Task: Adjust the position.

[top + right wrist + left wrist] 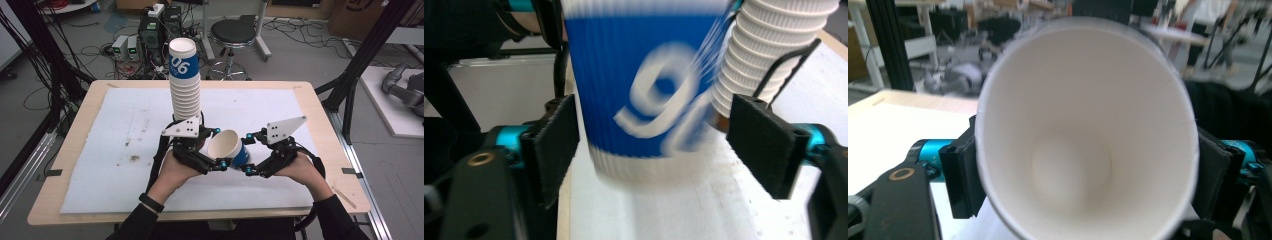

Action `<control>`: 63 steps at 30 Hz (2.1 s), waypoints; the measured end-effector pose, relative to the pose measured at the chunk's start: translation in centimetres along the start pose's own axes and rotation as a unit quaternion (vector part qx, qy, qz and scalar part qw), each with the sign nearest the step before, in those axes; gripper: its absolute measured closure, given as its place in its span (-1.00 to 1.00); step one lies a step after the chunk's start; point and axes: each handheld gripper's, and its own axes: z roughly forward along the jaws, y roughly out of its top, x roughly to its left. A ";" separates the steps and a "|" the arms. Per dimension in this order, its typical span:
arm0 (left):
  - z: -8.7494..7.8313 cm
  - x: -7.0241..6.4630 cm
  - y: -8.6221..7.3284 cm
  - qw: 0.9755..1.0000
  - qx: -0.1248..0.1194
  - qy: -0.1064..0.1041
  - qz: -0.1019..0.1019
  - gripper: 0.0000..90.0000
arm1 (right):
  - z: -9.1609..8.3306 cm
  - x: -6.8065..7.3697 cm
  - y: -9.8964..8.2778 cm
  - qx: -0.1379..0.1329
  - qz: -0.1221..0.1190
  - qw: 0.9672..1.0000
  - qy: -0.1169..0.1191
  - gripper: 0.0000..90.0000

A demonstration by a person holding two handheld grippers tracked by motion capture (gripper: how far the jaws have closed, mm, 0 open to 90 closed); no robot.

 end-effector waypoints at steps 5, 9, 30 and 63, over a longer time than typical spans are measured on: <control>-0.4 -0.2 0.7 1.000 0.018 0.007 0.018 -0.53 | 0.1 0.3 0.2 0.008 -0.007 1.000 -0.013 -0.53; -0.5 -0.3 0.8 1.000 0.010 0.006 0.018 -0.52 | 1.0 0.7 0.4 -0.001 -0.003 1.000 -0.009 -0.53; 0.2 -0.8 0.9 0.999 -0.049 -0.009 0.004 -0.62 | 3.3 1.0 0.3 -0.048 0.031 0.998 0.025 -0.34; -0.1 -0.6 0.6 0.996 -0.087 -0.018 -0.009 -0.50 | 3.1 1.0 0.1 -0.141 0.087 0.985 0.046 -0.57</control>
